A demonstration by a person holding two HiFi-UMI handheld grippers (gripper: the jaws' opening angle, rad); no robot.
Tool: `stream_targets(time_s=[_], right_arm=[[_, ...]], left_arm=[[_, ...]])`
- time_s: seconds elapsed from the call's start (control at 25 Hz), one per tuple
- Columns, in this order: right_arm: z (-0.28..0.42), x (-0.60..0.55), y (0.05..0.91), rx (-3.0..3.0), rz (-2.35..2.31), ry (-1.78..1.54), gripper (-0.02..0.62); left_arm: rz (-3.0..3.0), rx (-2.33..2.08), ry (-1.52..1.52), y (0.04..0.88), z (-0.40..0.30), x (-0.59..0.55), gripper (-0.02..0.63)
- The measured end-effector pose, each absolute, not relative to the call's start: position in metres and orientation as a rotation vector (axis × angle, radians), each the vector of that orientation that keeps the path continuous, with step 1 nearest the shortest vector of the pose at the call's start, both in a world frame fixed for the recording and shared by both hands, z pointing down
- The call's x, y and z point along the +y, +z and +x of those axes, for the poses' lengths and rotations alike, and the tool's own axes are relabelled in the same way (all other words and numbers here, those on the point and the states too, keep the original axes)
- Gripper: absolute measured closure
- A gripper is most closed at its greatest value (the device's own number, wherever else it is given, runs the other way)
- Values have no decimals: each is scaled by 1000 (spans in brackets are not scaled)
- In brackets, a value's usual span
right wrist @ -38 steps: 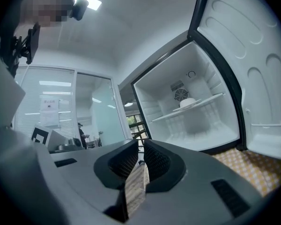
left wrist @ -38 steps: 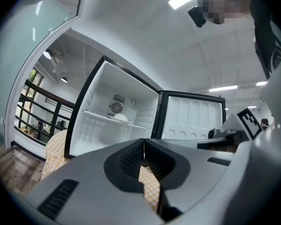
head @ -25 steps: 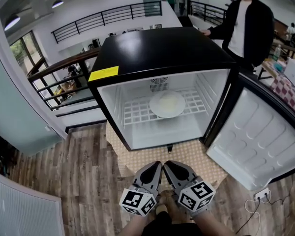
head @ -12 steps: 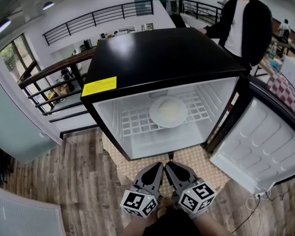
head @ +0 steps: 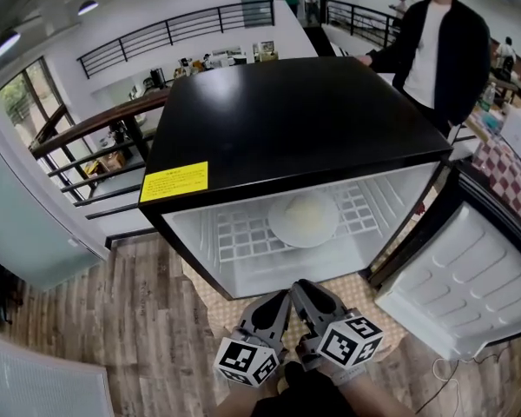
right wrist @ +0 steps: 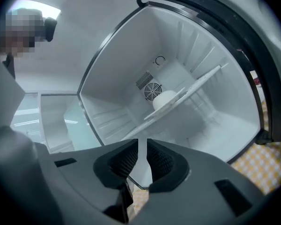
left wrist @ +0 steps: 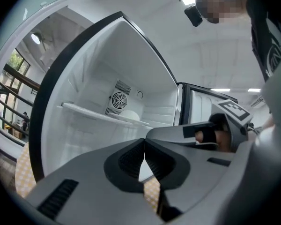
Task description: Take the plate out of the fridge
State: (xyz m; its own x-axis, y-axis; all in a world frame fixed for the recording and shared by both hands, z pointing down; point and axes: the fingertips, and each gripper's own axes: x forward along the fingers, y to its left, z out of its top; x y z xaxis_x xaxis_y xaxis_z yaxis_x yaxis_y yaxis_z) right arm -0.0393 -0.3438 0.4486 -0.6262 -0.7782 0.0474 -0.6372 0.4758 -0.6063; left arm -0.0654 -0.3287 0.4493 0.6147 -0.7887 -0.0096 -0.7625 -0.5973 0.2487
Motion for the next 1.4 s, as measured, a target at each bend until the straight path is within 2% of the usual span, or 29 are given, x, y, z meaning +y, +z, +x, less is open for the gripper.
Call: stream_targets(time_s=[0.16, 0.36, 0.64, 1.04, 1.4], right_arm=[[-33, -366, 443, 2403, -1214, -953, 537], [-17, -389, 437, 2238, -1190, -1098, 447], [7, -423, 436, 1920, -1204, -1317, 387], [-3, -446, 439, 1827, -1224, -1461, 385], [5, -434, 434, 1805, -1232, -1487, 451]], left_arm=[[2626, -1274, -187, 447, -64, -345, 595], [2633, -1249, -191, 448, -54, -358, 595], [2635, -1248, -201, 445, -51, -370, 595], [2630, -1276, -201, 443, -59, -372, 595], [2620, -1267, -208, 446, -58, -369, 595]])
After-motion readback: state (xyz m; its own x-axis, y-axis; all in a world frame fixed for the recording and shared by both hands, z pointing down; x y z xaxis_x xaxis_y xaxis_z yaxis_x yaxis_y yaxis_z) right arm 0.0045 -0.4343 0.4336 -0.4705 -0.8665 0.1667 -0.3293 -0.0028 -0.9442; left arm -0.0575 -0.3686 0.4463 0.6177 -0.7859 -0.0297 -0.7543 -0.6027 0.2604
